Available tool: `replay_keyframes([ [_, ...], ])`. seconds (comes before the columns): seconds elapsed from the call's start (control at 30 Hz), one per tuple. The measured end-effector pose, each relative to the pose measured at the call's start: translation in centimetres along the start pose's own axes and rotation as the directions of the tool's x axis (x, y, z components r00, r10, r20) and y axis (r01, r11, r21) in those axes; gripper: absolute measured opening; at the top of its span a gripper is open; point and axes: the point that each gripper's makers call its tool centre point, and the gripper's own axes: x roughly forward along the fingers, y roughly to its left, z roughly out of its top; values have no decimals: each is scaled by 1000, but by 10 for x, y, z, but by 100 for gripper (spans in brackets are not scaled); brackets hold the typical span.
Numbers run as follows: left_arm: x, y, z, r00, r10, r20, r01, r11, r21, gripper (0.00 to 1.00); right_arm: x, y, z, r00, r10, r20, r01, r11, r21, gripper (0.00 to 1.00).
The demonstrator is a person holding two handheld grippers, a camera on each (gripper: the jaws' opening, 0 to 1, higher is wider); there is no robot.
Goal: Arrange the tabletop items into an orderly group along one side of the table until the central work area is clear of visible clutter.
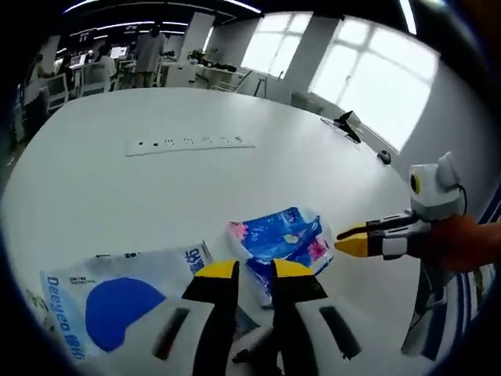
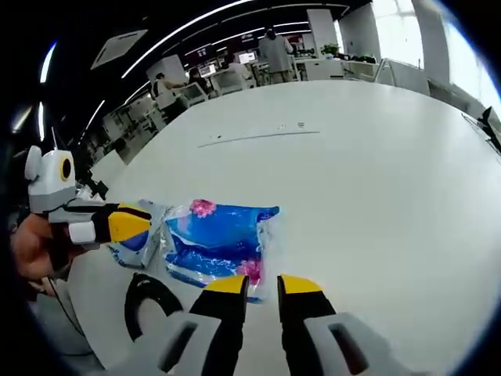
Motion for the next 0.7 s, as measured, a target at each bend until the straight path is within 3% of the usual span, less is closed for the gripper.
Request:
replay_keyframes([
  [0.17,3,1,-6,999,5,-48,-3,999,41,13,3,-2,2,1000,1,4,-1,1000,16,12],
  [0.3,8,2,-5,999,2,-53,0,1000,25,12,6,1,5,1000,13,2,-13,1000,10,9],
  [0.53,17,-3,-11,997,-5,-80,9,999,52,1,16,-2,10,1000,29,3,-29,1000,-3,3],
  [0.7,16,-5,-12,996,-7,-87,13,998,65,1,20,-3,12,999,40,1,-39,999,-27,1],
])
